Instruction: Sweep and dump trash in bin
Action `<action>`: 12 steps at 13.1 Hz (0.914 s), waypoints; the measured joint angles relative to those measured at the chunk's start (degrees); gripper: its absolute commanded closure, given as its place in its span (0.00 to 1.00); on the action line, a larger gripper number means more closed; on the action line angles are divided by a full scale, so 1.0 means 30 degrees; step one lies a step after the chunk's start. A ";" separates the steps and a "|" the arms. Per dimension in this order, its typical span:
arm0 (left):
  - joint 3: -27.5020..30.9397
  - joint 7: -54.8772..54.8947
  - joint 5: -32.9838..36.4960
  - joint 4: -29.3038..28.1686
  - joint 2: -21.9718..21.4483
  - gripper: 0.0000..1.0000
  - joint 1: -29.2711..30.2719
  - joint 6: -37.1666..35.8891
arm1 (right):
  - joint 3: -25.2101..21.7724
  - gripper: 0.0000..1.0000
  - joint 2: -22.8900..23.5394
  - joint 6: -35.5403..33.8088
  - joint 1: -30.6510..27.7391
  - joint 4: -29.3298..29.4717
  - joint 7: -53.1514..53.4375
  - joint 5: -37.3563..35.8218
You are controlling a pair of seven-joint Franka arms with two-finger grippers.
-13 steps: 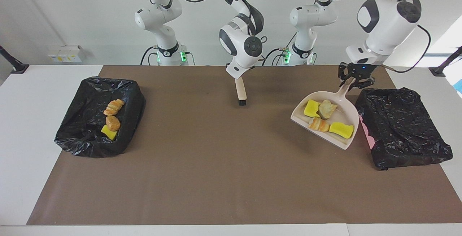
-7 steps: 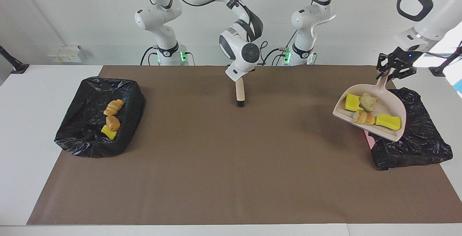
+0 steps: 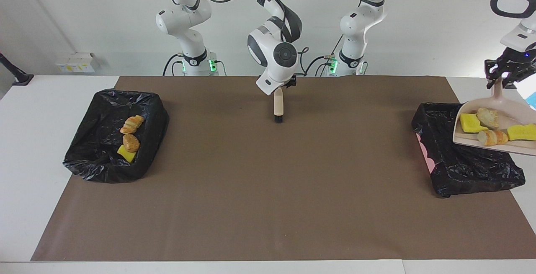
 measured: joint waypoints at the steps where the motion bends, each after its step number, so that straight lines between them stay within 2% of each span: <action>1: -0.0097 0.0075 0.1141 0.0231 0.0265 1.00 -0.0014 0.0000 | -0.0035 0.00 -0.0497 0.0000 -0.0767 0.0278 -0.0899 -0.0060; 4: -0.0353 0.1254 0.3870 0.0387 0.0420 1.00 -0.0071 -0.0025 | -0.0198 0.00 -0.1628 -0.0052 -0.3094 0.1201 -0.3452 -0.0775; 8: -0.0494 0.1798 0.7849 0.0393 0.0420 1.00 -0.1163 -0.0083 | -0.0290 0.00 -0.1915 -0.0282 -0.5251 0.2874 -0.5484 -0.2489; 12: -0.0536 0.2931 0.9577 0.0414 0.0422 1.00 -0.1749 -0.0078 | -0.0366 0.00 -0.2236 -0.0367 -0.8201 0.4027 -0.7376 -0.3954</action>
